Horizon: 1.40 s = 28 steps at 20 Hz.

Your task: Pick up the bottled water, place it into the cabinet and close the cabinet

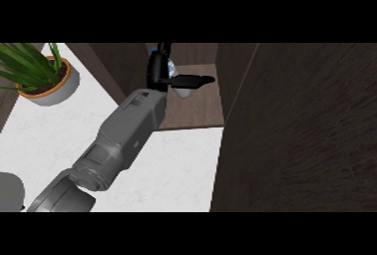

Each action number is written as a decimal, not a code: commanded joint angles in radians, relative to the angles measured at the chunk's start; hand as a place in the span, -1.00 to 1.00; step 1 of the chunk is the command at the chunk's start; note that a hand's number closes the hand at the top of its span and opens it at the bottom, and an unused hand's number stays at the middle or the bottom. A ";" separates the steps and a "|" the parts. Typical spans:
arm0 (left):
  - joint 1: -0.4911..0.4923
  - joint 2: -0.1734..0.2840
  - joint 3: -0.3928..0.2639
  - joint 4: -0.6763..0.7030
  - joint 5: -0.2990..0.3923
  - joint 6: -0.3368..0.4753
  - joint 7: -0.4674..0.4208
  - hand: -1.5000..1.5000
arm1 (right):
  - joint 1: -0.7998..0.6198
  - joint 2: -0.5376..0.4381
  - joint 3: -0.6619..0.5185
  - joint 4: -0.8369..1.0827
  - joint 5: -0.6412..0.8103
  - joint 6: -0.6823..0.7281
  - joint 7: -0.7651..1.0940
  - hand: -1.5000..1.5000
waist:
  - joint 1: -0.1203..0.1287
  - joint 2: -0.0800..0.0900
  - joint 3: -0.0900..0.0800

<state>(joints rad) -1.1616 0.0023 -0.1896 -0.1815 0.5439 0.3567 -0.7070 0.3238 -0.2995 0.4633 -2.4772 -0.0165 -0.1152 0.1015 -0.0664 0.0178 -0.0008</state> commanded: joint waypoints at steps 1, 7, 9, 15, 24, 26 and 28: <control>-0.025 -0.002 0.001 -0.057 0.030 -0.087 0.034 -1.00 | 0.024 -0.005 0.012 -0.071 -0.004 0.001 0.034 -1.00 | 0.003 -0.008 0.000; 0.105 -0.002 -0.048 -0.177 0.086 -0.146 0.002 -1.00 | 0.051 -0.007 0.006 -0.095 0.010 0.001 0.046 -1.00 | 0.023 -0.016 0.001; 0.092 -0.002 -0.029 -0.247 0.085 -0.163 0.095 -1.00 | 0.009 0.019 -0.024 0.010 0.020 -0.005 -0.011 -1.00 | 0.058 -0.022 0.001; 0.312 -0.002 -0.207 -0.549 0.116 -0.063 0.155 1.00 | -0.023 -0.001 -0.030 -0.081 0.018 -0.007 0.116 -1.00 | 0.071 -0.027 0.001; 0.684 0.070 -0.302 -0.894 0.055 -0.021 0.170 1.00 | -0.046 -0.121 0.055 -0.074 0.113 0.071 0.136 1.00 | 0.088 -0.030 0.000; 0.749 0.120 -0.323 -0.995 0.053 -0.028 0.215 1.00 | -0.049 -0.136 0.106 -0.109 0.110 0.077 0.217 1.00 | 0.087 -0.030 -0.001; 0.809 0.157 -0.341 -1.149 0.047 0.017 0.261 1.00 | -0.103 -0.117 0.149 -0.046 0.138 0.072 0.230 1.00 | 0.100 -0.032 0.000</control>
<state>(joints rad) -0.4763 0.1140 -0.4926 -1.1515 0.6077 0.3366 -0.4788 0.2496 -0.3912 0.5354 -2.4822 0.0228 -0.0693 0.2474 0.0244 -0.0135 -0.0006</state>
